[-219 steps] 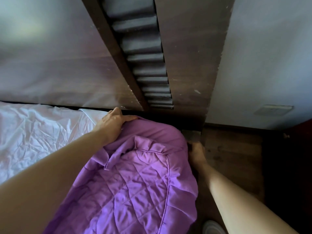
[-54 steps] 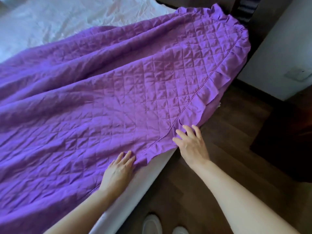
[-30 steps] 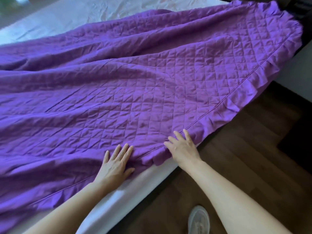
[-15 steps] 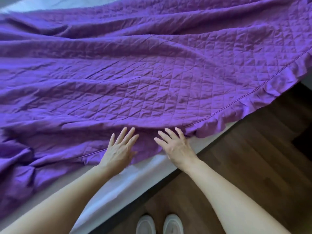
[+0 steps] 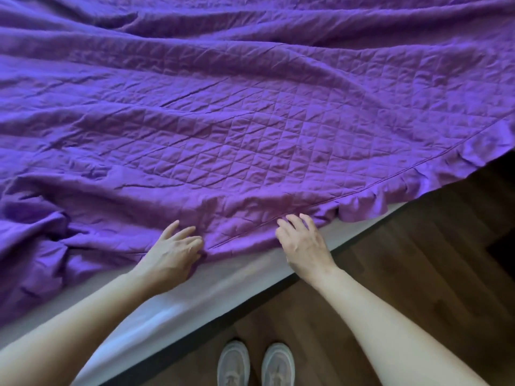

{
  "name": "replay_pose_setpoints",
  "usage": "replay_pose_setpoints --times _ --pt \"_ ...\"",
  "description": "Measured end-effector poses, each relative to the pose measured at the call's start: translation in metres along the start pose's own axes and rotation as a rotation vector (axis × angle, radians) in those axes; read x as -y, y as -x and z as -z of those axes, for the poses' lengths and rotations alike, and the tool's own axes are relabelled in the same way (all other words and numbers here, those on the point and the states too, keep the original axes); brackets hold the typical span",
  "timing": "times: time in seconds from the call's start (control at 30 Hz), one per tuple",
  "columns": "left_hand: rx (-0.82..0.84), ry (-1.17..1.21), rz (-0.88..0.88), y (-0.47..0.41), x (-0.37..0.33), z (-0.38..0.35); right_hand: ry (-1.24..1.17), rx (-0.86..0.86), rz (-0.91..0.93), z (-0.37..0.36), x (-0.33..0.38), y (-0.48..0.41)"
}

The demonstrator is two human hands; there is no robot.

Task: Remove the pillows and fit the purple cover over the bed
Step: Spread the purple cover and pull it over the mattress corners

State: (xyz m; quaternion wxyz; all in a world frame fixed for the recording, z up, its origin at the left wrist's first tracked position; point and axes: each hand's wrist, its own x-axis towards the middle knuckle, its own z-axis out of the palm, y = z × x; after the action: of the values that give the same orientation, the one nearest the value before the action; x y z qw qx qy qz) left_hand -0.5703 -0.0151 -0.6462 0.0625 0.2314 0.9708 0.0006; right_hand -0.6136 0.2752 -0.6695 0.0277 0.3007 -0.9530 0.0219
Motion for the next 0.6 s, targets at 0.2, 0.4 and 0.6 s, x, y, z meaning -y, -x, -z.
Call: replay_pose_setpoints --times 0.2,0.4,0.6 --pt "-0.053 0.116 -0.024 0.017 -0.02 0.002 0.067 0.103 -0.035 0.016 0.018 -0.009" --pt "-0.032 0.259 -0.066 0.036 -0.025 -0.001 0.085 0.076 0.109 0.007 0.017 0.028" --pt "0.059 0.228 0.063 0.025 -0.036 -0.009 -0.102 0.148 0.089 0.012 0.02 0.036"
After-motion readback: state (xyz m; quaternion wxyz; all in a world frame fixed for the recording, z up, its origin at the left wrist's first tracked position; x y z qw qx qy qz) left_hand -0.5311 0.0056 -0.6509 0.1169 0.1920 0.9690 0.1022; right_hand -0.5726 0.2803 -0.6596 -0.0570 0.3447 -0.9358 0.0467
